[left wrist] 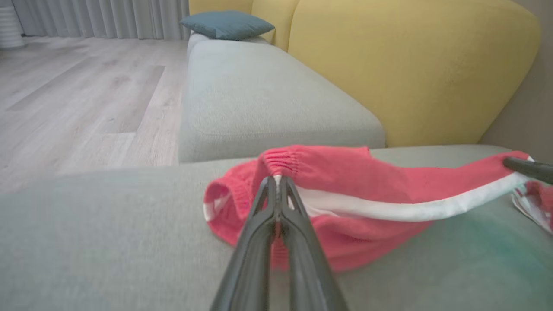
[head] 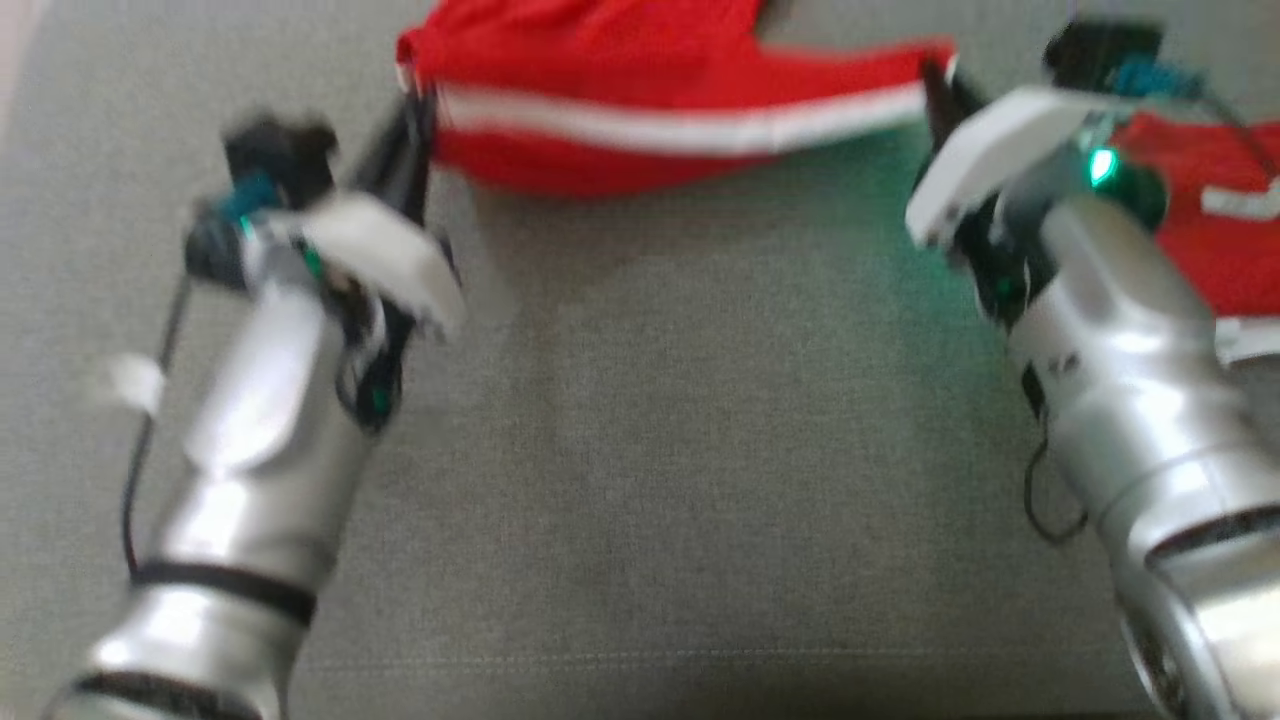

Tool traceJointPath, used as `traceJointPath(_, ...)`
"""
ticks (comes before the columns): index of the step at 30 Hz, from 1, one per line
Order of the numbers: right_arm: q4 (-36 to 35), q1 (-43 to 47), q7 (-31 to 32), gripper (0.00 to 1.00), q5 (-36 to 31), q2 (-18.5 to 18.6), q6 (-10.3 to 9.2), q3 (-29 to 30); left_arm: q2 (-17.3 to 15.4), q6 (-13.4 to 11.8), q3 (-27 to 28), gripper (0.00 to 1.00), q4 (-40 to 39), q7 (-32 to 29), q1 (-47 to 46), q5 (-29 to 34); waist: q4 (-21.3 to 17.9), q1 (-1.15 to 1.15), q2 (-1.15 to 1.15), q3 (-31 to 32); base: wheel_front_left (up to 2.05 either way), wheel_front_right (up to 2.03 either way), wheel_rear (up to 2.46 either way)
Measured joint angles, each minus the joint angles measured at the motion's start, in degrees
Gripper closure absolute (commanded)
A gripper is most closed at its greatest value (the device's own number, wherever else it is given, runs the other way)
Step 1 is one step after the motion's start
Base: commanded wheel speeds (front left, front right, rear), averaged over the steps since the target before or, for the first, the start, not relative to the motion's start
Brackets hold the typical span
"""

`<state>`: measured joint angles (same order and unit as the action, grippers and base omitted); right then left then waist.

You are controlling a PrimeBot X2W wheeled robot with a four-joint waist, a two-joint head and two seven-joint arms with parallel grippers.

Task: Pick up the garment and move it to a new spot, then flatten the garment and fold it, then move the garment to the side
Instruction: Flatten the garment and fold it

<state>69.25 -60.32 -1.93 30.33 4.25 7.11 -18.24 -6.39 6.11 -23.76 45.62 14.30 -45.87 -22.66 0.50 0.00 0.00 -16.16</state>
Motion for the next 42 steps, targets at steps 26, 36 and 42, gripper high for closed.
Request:
traceJointPath(26, -20.1, 26.5, 25.9, 1.0, 13.5, 15.8, 0.0, -16.9, -5.1, 1.0, -9.2, 1.0, -13.7, -3.6, 28.8, 0.8, -1.0, 0.0, 0.0, 16.5, 0.0, 0.0, 0.0)
traceJointPath(36, -34.3, 37.6, 39.1, 1.0, 19.3, 25.5, 0.0, -15.4, -8.8, -1.2, -11.8, 1.0, -32.9, -11.9, 43.8, -1.9, -0.6, -0.01, 0.0, 20.8, 0.0, 0.0, 0.0)
traceJointPath(42, -42.0, 43.5, 44.4, 1.0, 19.3, 28.9, 0.0, -8.7, -10.3, -3.3, -12.8, 1.0, -42.6, -15.5, 48.4, -2.4, 0.3, -0.01, 0.0, 21.0, 0.0, 0.0, 0.0)
